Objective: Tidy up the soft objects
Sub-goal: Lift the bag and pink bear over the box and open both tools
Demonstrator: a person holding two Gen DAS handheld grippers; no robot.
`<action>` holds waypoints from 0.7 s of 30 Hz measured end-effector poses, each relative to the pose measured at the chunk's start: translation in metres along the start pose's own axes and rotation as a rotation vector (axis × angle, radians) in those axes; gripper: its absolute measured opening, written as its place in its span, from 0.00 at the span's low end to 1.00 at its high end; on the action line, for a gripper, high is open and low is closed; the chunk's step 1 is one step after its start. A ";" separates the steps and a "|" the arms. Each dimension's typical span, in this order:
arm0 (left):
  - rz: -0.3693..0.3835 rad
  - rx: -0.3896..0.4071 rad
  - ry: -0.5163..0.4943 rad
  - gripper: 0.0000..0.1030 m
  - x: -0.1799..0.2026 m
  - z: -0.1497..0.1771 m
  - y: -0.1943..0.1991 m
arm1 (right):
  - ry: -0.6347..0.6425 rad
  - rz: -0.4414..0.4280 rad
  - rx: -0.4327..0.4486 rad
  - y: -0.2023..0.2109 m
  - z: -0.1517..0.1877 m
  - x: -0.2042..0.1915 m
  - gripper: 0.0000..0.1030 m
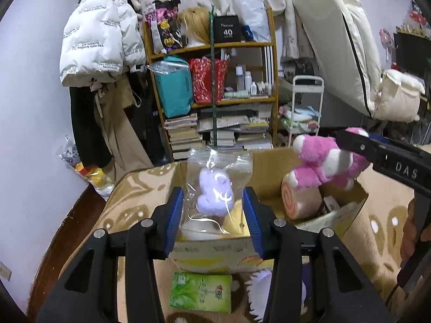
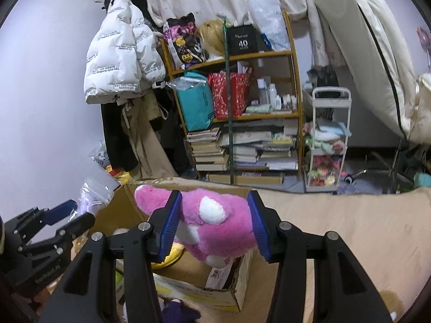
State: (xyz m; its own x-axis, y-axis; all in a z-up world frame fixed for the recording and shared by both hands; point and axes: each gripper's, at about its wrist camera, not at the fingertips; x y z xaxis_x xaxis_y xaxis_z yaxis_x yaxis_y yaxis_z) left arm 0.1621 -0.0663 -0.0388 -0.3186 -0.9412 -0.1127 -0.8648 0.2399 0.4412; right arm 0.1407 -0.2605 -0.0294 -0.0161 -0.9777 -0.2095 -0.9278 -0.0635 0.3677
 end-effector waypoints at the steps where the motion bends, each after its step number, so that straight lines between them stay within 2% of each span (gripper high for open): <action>1: 0.004 -0.004 -0.006 0.43 0.001 0.001 0.000 | -0.006 -0.005 -0.003 0.000 0.001 0.000 0.51; 5: 0.000 -0.008 -0.019 0.44 0.003 0.003 0.001 | 0.007 -0.020 -0.016 0.000 0.002 -0.004 0.52; 7: -0.004 -0.011 -0.010 0.51 0.001 0.003 0.001 | 0.016 -0.040 -0.033 -0.001 0.002 -0.008 0.53; 17: -0.010 -0.061 0.028 0.58 -0.012 0.013 0.018 | 0.094 -0.061 -0.090 0.005 0.009 -0.027 0.53; 21: -0.033 -0.062 0.008 0.67 -0.013 0.014 0.029 | 0.104 -0.056 -0.082 0.016 0.009 -0.031 0.64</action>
State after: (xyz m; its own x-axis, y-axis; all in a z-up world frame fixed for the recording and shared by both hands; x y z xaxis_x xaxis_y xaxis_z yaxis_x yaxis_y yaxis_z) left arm 0.1359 -0.0437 -0.0373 -0.2870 -0.9502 -0.1212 -0.8488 0.1936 0.4921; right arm 0.1229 -0.2297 -0.0254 0.0774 -0.9874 -0.1378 -0.8926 -0.1302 0.4317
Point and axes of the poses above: each gripper's, at about its wrist camera, not at the fingertips, and y roughly against the way its jaws point, x to its right, z to its underside, and after that the axes turned 6 degrees about x, right-handed
